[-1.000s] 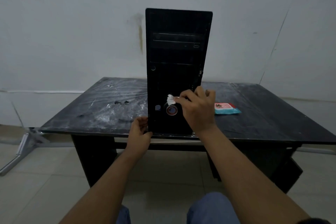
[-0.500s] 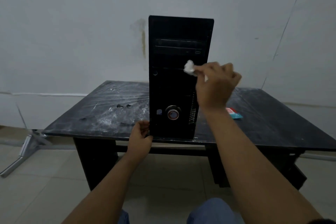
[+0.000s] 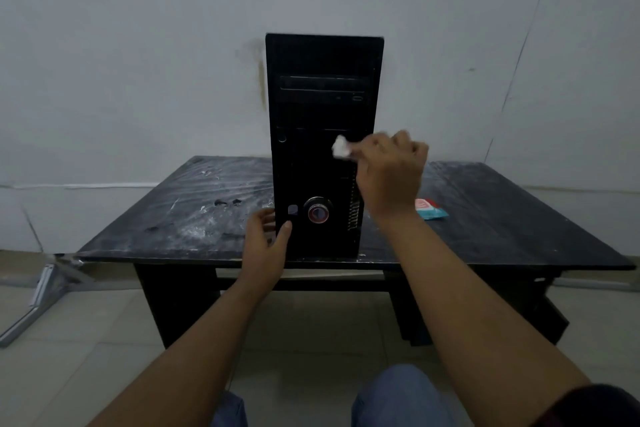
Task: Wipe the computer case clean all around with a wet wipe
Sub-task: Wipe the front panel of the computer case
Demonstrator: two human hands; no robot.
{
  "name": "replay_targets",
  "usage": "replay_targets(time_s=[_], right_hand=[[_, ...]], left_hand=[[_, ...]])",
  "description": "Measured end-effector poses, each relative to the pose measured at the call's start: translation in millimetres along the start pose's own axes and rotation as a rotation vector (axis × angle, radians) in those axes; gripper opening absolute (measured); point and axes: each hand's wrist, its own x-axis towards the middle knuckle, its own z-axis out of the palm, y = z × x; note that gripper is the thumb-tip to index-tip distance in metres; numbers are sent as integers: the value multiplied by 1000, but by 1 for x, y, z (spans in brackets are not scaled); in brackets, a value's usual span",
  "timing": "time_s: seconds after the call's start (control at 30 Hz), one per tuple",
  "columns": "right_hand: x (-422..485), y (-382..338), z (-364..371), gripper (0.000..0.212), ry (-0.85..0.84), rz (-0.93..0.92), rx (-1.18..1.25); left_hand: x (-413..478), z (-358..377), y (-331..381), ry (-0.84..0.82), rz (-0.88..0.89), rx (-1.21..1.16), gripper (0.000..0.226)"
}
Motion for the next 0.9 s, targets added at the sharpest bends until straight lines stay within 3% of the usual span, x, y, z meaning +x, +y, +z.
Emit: replay_targets(time_s=[0.07,0.23,0.4,0.6,0.73,0.9], right_hand=[[7,1,-1,12,16,144,80],[-66,1,8,13,-100,231,147],[-142,-7,11,20,-275,146,113],[-100,-5,10,7,-181,263,140],[-99,5,11,7,-185,199,202],[-181,14,7,17,-451,73,45]], left_hand=[[2,3,6,17,16,-9,44],[-2,1,0,5,49,5,44],[-7,-8,-16,-66,-43,106,26],[4,-18,-12,-183,-140,213,35],[2,-19,-8,-196,-145,218,42],[1,-15,-6,-191,-143,236,45]])
